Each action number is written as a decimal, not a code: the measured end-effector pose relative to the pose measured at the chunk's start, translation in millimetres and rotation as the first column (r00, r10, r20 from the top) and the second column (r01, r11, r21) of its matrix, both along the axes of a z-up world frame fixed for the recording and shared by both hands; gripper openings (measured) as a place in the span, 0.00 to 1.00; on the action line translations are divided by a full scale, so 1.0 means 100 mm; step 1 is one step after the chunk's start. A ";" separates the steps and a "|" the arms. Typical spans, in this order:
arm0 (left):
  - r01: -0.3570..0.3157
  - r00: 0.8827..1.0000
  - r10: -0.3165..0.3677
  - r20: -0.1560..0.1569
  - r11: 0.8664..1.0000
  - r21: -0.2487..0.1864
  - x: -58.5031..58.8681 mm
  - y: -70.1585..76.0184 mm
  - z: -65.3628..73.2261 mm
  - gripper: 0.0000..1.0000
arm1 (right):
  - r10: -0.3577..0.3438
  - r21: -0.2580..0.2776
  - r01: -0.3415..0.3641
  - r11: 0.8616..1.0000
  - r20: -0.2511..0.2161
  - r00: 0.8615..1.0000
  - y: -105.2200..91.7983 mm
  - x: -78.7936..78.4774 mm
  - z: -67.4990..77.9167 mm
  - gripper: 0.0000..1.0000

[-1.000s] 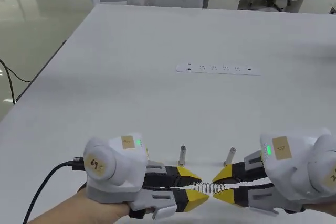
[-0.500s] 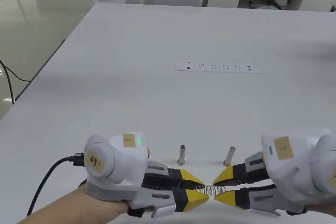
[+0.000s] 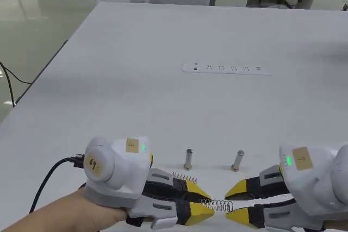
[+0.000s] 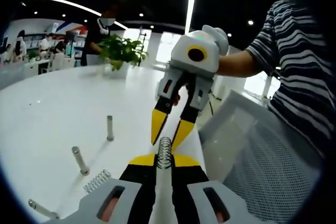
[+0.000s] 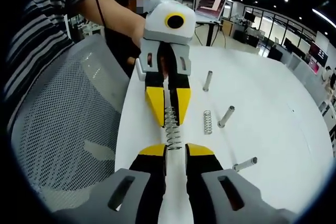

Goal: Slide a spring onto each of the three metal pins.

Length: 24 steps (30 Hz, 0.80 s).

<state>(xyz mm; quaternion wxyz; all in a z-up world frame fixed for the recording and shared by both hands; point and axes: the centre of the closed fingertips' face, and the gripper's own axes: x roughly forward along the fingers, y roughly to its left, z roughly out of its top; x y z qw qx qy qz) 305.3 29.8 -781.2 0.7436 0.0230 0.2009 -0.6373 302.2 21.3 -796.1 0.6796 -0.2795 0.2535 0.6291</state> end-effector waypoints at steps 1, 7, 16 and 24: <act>0.000 1.000 0.000 -0.002 1.000 0.000 0.00 0.00 0.00 0.02 | -0.001 0.004 0.001 1.000 -0.001 1.000 0.01 0.00 0.01 0.10; 0.003 1.000 -0.003 0.005 1.000 0.009 0.00 0.01 0.00 0.02 | 0.016 0.003 -0.017 1.000 0.017 1.000 0.02 -0.01 0.02 0.08; -0.001 1.000 0.001 0.020 1.000 0.018 0.01 0.02 -0.01 0.02 | 0.040 0.010 -0.041 0.999 0.060 0.997 0.02 0.00 0.16 0.07; 0.018 0.999 -0.020 0.043 0.998 0.053 -0.04 0.01 -0.07 0.02 | 0.085 0.025 -0.087 0.996 0.069 0.994 0.13 -0.05 0.33 0.07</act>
